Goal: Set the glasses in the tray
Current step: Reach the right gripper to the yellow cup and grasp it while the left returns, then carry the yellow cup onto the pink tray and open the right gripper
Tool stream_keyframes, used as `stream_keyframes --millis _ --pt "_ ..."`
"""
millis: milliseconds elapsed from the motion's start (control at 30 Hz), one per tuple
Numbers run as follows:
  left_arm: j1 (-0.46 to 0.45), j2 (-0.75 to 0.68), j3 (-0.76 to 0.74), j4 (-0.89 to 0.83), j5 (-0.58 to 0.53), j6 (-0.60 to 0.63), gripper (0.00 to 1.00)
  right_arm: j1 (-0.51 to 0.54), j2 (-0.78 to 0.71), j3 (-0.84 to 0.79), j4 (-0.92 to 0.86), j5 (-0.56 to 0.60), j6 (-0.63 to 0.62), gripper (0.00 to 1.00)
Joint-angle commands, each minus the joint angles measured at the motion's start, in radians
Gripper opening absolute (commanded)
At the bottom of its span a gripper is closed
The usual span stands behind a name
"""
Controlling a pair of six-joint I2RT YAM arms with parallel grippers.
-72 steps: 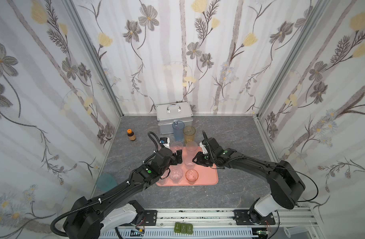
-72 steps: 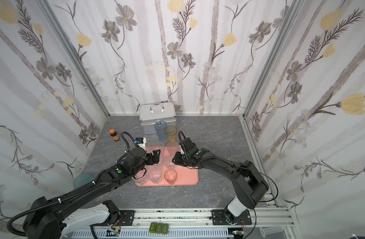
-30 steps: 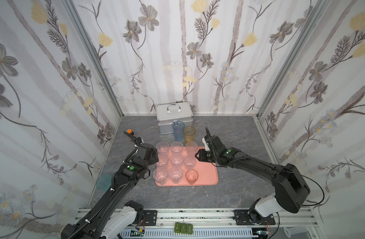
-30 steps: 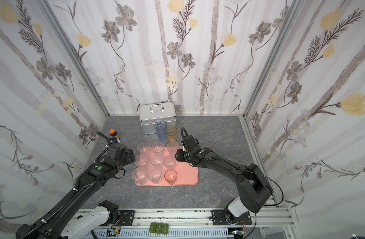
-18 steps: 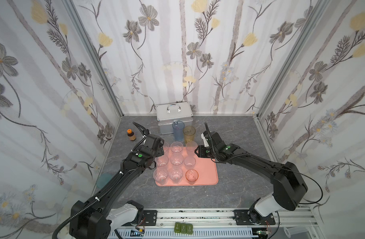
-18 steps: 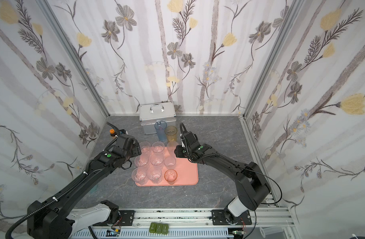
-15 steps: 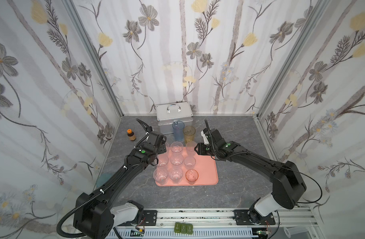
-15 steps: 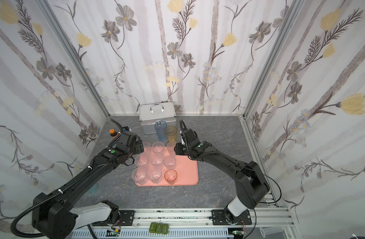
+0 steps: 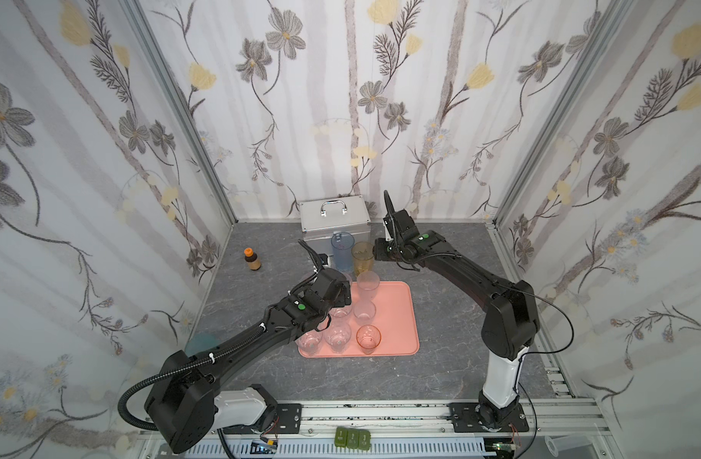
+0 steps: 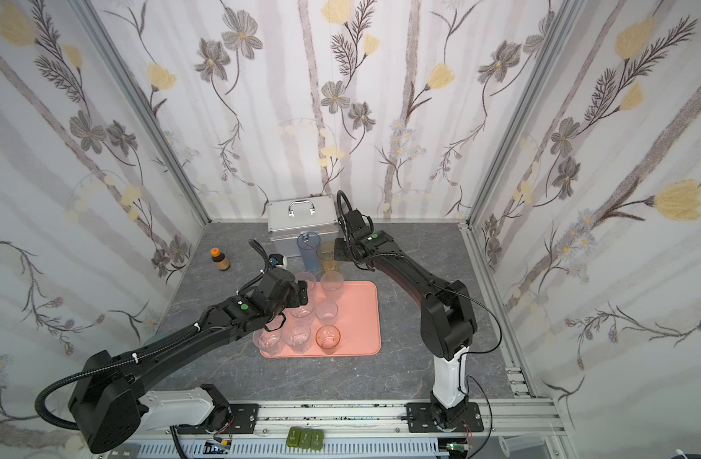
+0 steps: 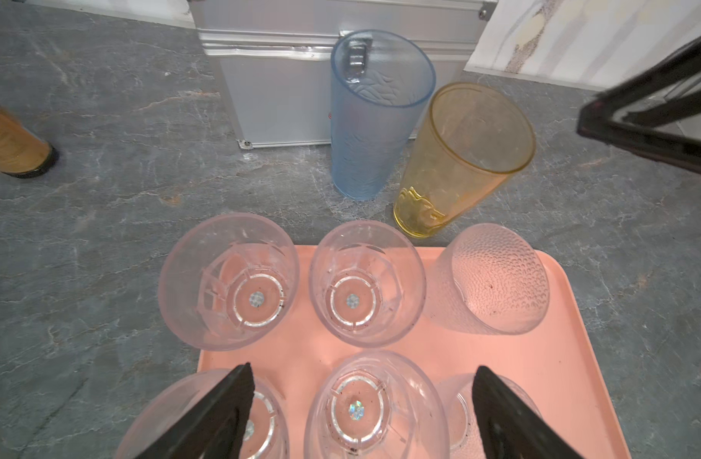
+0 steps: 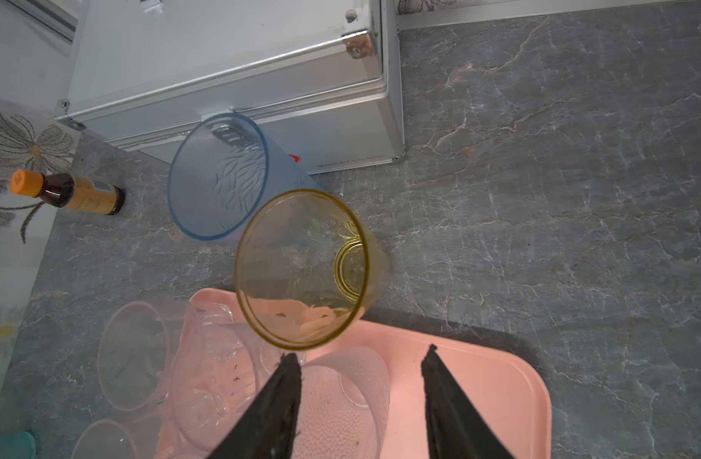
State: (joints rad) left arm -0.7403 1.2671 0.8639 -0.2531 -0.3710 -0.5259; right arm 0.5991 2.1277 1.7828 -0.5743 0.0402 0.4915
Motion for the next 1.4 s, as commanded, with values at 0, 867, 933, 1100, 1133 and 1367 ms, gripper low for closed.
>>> stream_keyframes --millis 0,867,933,1100,1133,1367 --pt "-0.027 -0.005 -0.01 0.066 -0.059 -0.044 0.89 -0.004 0.076 0.091 -0.055 0.026 -0.024 0.48" --pt "-0.056 -0.005 -0.029 0.097 -0.08 -0.043 0.9 -0.04 0.069 0.145 -0.118 0.179 -0.107 0.06" --pt "-0.057 -0.018 -0.032 0.098 -0.084 -0.042 0.9 -0.049 0.035 0.123 -0.118 0.184 -0.108 0.05" --pt "-0.065 -0.059 -0.039 0.098 -0.099 -0.051 0.9 -0.07 -0.066 0.048 -0.115 0.206 -0.107 0.04" --pt "-0.07 -0.064 -0.039 0.099 -0.105 -0.052 0.9 -0.073 -0.088 0.026 -0.114 0.208 -0.106 0.04" --pt "-0.148 -0.066 -0.005 0.1 -0.156 -0.054 0.9 -0.102 -0.296 -0.217 -0.091 0.199 -0.088 0.04"
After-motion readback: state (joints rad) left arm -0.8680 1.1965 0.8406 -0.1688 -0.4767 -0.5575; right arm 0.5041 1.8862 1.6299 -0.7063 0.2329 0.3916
